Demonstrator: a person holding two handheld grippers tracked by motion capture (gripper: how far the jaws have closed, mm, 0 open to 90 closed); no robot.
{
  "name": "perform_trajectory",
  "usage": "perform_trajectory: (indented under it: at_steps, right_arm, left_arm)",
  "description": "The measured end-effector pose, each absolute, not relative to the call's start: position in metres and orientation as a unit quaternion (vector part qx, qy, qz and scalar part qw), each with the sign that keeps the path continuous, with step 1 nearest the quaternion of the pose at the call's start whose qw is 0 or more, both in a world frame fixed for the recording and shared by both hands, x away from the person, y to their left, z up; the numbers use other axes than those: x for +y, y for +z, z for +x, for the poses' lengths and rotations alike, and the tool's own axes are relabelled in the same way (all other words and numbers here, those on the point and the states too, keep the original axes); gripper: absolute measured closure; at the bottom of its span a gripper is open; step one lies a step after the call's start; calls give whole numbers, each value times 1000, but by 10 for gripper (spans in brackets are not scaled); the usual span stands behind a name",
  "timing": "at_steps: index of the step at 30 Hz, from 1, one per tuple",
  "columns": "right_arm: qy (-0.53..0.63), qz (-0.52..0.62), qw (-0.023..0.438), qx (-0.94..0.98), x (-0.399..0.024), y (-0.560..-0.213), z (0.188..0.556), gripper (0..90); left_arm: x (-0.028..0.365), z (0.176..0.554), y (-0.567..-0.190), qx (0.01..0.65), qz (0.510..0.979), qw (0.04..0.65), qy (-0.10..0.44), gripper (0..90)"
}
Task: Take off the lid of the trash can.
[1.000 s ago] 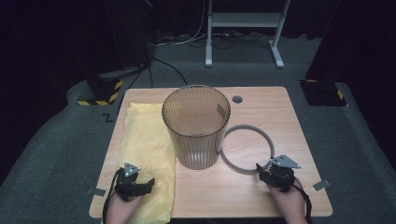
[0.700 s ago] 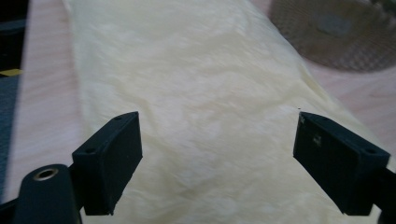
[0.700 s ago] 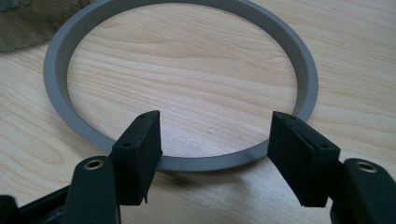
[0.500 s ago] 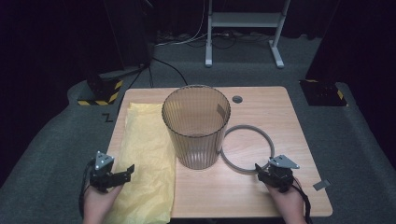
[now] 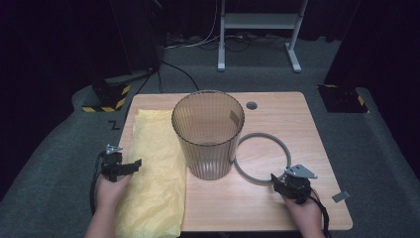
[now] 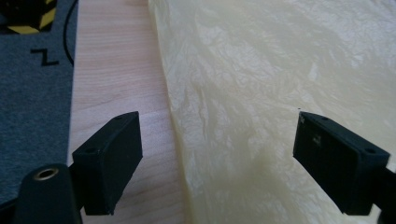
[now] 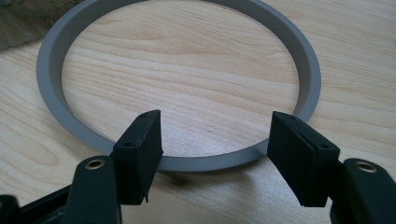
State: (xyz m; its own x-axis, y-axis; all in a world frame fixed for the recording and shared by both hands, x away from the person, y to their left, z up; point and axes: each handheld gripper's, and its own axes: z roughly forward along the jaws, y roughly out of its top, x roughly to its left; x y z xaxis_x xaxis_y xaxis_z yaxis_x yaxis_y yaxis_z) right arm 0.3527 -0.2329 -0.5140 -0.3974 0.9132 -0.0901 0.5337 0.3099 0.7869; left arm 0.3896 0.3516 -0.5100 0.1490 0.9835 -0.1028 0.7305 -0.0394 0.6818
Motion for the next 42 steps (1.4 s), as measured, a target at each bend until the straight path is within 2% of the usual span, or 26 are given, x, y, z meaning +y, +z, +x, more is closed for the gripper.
perform_trajectory:
  at_steps: [7,8,10,12,13,14,16,18,20,21,22,25,27,31,42]
  right_arm:
    - [345,472,277,762,-233,-514,352,353]
    - [346,471,278,762,-233,-513,351,352]
    - [346,470,279,762,-233,-513,351,352]
    - [349,471,279,761,-233,-512,351,352]
    - [351,470,280,760,-233,-511,350,353]
    - [351,470,280,760,-233,-511,350,353]
    - [352,469,279,760,-233,-510,350,352]
    - [353,467,279,761,-233,-510,350,353]
    - [355,466,277,762,-232,-510,350,352]
    - [356,465,274,763,-231,-510,351,349]
    - [356,465,274,763,-231,-510,351,349]
    - [361,464,274,761,-230,-511,350,336]
    - [368,460,277,759,-230,-511,349,325]
    - [381,461,273,754,-231,-511,350,310]
    - [405,458,272,743,-230,-511,350,284]
  left_arm:
    - [341,395,-518,620,698,292,206,167]
    - [339,394,-518,619,701,285,213,208]
    - [332,391,-519,614,703,278,227,232]
    - [328,385,-520,607,703,284,239,329]
    - [325,382,-520,605,702,288,242,432]
    - [323,379,-521,602,701,295,245,432]
    - [318,372,-521,597,700,302,249,580]
    - [313,366,-522,592,701,310,248,673]
    - [311,361,-523,594,697,325,236,778]
    - [311,357,-523,603,688,337,221,858]
    - [311,357,-523,603,688,337,221,880]
    - [310,349,-524,609,677,349,223,893]
    - [314,338,-518,618,645,385,232,897]
    - [315,328,-510,615,622,417,246,898]
    - [302,299,-472,569,585,472,333,898]
